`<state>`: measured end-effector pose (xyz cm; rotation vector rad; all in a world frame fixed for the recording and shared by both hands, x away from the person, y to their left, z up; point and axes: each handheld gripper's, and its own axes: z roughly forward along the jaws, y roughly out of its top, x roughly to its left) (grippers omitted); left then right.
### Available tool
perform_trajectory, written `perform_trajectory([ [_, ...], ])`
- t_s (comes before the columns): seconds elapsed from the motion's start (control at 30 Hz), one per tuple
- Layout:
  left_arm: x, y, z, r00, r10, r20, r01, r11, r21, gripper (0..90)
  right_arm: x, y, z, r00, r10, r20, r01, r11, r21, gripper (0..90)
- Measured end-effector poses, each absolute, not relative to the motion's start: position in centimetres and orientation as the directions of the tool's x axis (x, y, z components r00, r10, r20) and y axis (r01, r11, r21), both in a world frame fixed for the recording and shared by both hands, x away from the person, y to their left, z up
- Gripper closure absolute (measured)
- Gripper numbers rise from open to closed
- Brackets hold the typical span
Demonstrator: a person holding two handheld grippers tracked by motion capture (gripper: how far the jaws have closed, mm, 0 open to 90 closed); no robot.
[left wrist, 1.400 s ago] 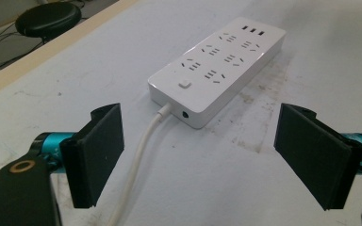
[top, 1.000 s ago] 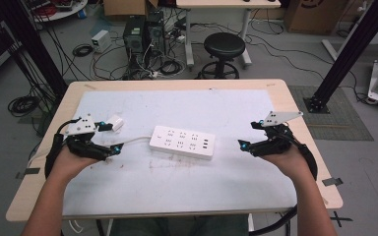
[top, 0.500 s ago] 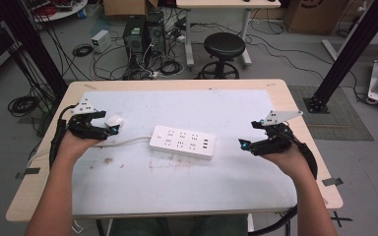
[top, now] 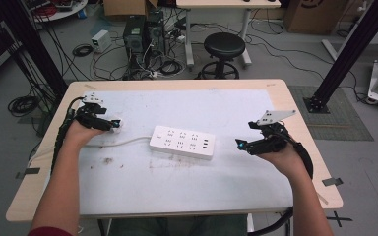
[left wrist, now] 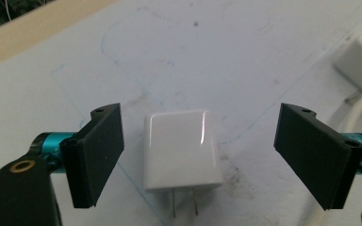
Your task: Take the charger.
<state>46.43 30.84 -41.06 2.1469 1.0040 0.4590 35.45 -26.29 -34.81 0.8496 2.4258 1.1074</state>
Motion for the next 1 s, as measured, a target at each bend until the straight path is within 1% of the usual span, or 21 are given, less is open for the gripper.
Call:
perform_trajectory([
  [0.2,46.7,30.9,-41.6,0.626,0.78,0.008,0.533,-0.435,0.726,16.6,35.4,-26.2,-34.8,-0.762,0.645,-0.06,0.381,0.521,0.764,18.8],
  [0.27,47.1,30.7,-42.4,0.626,0.78,0.015,0.544,-0.45,0.709,16.6,35.3,-26.1,-34.8,-0.761,0.646,-0.057,0.383,0.518,0.765,18.8],
  [0.7,47.5,30.8,-43.3,0.61,0.792,-0.014,0.573,-0.429,0.698,17.5,35.4,-25.9,-34.6,-0.762,0.645,-0.062,0.38,0.522,0.764,18.8],
  [1.0,47.6,30.7,-43.8,0.609,0.793,-0.001,0.585,-0.448,0.677,24.8,35.4,-25.8,-34.6,-0.762,0.644,-0.061,0.38,0.522,0.763,18.8],
])
